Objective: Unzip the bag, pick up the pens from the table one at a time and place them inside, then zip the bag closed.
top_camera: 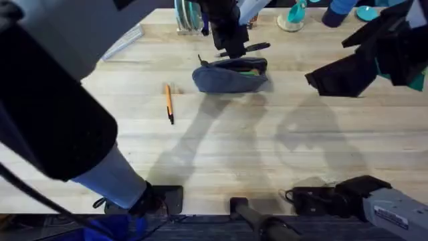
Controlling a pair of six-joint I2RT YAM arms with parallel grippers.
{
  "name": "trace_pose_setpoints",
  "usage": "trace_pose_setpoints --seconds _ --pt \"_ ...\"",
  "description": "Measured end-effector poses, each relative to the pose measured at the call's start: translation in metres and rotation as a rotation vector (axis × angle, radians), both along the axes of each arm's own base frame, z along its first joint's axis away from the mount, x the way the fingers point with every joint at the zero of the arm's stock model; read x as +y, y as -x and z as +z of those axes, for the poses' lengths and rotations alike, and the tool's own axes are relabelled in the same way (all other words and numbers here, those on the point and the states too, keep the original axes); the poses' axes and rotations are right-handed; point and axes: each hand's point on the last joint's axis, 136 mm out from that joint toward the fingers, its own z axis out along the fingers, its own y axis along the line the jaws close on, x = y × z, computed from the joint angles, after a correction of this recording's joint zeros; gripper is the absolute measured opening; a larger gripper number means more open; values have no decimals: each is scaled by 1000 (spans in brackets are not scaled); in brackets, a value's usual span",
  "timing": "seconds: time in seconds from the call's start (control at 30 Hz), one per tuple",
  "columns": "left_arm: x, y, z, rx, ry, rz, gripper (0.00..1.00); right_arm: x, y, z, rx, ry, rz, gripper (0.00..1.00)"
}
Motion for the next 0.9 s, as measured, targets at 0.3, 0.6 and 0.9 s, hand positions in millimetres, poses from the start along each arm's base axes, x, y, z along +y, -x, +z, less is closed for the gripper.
trace_pose_setpoints --seconds 0.3,0.6,0.9 --pt "-6 -2 -12 31 10 -8 40 0 0 0 0 0 0 997" --pt "-8 1 -48 129 -21 -11 41 0 0 0 0 0 0 998" --pt "-12 1 -72 189 -33 -12 41 0 0 0 0 0 0 998"
